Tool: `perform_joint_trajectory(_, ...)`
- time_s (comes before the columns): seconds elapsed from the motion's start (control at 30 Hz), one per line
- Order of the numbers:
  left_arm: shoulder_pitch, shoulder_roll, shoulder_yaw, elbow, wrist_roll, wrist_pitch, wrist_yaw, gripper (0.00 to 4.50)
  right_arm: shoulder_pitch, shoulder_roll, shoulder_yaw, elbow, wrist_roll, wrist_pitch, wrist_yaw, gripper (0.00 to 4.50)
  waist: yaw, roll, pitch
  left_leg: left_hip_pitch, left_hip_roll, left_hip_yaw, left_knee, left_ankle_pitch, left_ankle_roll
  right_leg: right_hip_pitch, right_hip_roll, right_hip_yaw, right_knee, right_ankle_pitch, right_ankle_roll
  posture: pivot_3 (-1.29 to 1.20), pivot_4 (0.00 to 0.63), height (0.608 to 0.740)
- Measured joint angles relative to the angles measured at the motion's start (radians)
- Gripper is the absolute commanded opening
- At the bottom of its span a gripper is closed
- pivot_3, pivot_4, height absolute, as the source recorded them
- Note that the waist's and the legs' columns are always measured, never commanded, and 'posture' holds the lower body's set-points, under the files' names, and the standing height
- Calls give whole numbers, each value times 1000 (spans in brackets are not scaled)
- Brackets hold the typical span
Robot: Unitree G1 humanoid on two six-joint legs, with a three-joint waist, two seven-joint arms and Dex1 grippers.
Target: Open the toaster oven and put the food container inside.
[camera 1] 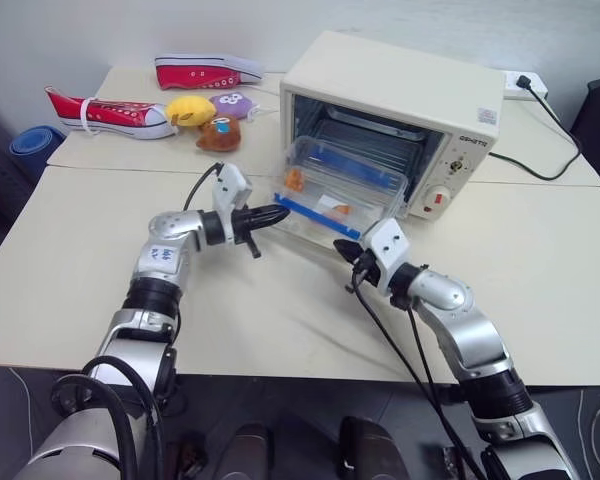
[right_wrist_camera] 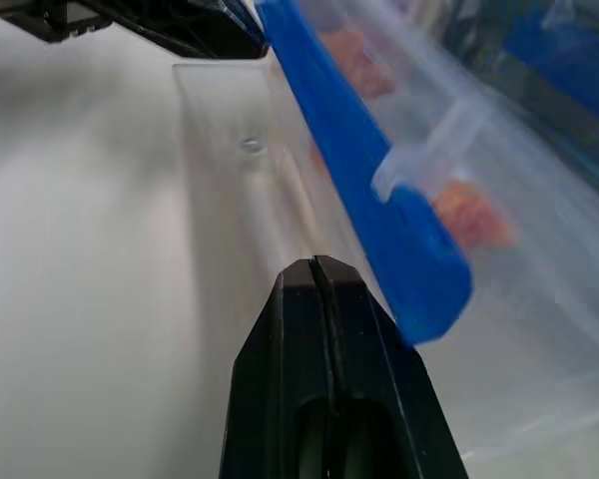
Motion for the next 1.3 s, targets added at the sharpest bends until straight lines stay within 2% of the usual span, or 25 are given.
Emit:
perform_joint_trajectory(0.37, -146, -103, 23, 251, 52, -114, 157, 20, -192, -13, -67, 320, -61, -160, -25, 0, -5, 0, 0, 0, 0, 1, 0, 0, 0, -1, 0, 0, 0, 0, 0, 0, 150, 740)
perform_joint_trajectory(0.57, -232, -137, 75, 382, 65, -155, 324, 20, -306, 15, -87, 544, -86, -282, -56, 0, -24, 0, 0, 0, 0, 1, 0, 0, 0, -1, 0, 0, 0, 0, 0, 0, 150, 740)
perform_joint_trajectory(0.83, -278, -180, 135, 449, 65, -167, 458, 20, -411, 59, -113, 753, -91, -398, -87, 0, -36, 0, 0, 0, 1, 1, -1, 0, 0, -2, 0, 0, 1, 0, 0, 0, 150, 740)
perform_joint_trajectory(1.03, -269, -192, 149, 447, 66, -166, 449, 20, -401, 79, -119, 750, -67, -398, -25, 0, -36, 0, 0, 0, 1, 1, -1, 0, 0, -2, 0, 0, 1, 0, 0, 0, 150, 740)
perform_joint_trajectory(1.17, -207, -174, 149, 393, 64, -145, 386, 20, -317, 87, -118, 628, -22, -359, 45, 0, -33, 0, 0, 0, 1, 1, -1, 0, 0, -2, 0, 0, 1, 0, 0, 0, 150, 740)
perform_joint_trajectory(1.3, -104, -123, 151, 250, 43, -89, 311, 20, -214, 57, -120, 470, 19, -308, 101, 0, -33, 0, 0, 0, 1, 1, -1, 0, 0, -2, 0, 0, 1, 0, 0, 0, 150, 740)
